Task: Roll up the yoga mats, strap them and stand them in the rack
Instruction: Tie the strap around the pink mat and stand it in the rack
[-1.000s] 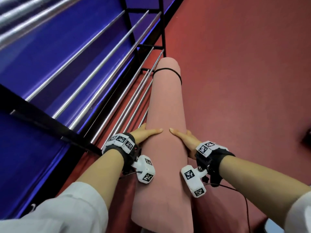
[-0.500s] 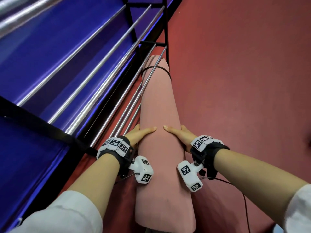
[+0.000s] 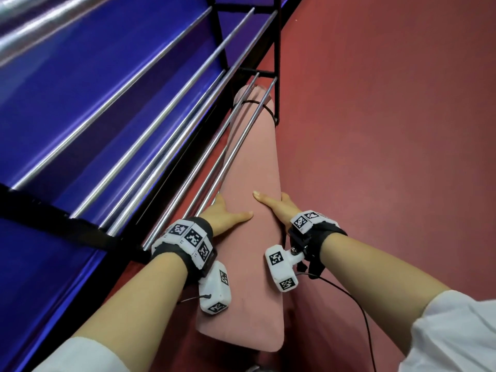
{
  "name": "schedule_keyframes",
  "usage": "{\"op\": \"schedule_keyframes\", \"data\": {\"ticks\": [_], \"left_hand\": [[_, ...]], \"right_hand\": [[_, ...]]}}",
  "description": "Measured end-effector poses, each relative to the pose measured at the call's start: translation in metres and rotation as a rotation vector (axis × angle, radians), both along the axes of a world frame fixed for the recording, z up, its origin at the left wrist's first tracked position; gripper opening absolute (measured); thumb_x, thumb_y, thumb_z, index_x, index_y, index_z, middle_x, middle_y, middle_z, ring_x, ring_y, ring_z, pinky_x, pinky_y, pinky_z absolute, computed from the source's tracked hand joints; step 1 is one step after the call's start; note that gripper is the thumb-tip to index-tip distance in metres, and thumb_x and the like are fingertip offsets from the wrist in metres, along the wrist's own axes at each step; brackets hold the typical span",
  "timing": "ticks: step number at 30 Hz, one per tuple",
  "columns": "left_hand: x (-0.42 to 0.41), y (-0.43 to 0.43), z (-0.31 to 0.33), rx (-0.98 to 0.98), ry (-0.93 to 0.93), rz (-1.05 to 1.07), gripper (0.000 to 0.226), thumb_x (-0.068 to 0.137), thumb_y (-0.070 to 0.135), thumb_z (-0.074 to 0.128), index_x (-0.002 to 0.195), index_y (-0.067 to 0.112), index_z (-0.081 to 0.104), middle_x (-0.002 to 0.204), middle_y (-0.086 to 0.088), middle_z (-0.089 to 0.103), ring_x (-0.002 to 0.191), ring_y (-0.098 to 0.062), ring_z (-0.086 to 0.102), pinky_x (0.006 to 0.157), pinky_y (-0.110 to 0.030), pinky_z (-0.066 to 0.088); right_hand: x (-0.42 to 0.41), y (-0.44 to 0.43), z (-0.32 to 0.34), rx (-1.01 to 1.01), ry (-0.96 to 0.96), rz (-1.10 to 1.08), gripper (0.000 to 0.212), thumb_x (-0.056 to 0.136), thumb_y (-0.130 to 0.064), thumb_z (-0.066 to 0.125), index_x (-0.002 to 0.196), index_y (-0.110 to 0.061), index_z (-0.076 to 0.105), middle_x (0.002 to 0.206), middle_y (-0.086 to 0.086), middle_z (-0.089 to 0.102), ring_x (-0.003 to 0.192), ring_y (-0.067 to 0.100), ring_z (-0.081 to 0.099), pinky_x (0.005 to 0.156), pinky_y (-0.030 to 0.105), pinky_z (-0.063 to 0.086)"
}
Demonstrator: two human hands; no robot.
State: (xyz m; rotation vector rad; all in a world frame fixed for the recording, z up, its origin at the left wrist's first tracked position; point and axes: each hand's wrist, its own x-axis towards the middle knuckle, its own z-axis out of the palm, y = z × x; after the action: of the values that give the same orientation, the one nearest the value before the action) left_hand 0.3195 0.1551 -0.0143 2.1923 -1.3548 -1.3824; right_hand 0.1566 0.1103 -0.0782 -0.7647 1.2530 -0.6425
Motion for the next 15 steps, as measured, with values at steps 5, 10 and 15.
{"op": "schedule_keyframes", "data": {"ticks": [5,10,15], "left_hand": [[-0.003,-0.006,-0.002,-0.023,-0.149,-0.110,0.121,0.067,0.059,0.072,0.150,0.010,-0.002,0.140,-0.007,0.046,0.122,-0.024,0.051,0.102,-0.039,0.043],[-0.007,-0.010,0.001,-0.059,-0.300,-0.174,0.111,0.076,0.054,0.068,0.150,0.009,-0.001,0.144,-0.012,0.038,0.127,-0.025,0.045,0.104,-0.037,0.042],[-0.015,-0.003,0.008,0.004,-0.416,-0.239,0.113,0.081,0.053,0.063,0.147,0.010,-0.019,0.155,-0.017,0.012,0.139,-0.029,0.026,0.112,-0.039,0.030]], "right_hand": [[0.005,-0.007,-0.006,-0.016,-0.053,-0.033,0.114,0.037,-0.067,0.085,0.130,-0.012,0.046,0.113,0.004,0.067,0.097,0.021,0.068,0.089,0.042,0.054],[0.012,-0.017,-0.003,0.012,-0.082,-0.058,0.069,0.072,-0.040,0.079,0.124,-0.015,0.042,0.110,0.003,0.063,0.095,0.019,0.065,0.083,0.037,0.053],[0.023,-0.021,-0.012,0.025,-0.101,-0.076,0.073,0.073,-0.040,0.079,0.128,-0.015,0.038,0.114,0.003,0.062,0.097,0.018,0.063,0.083,0.036,0.051]]}}
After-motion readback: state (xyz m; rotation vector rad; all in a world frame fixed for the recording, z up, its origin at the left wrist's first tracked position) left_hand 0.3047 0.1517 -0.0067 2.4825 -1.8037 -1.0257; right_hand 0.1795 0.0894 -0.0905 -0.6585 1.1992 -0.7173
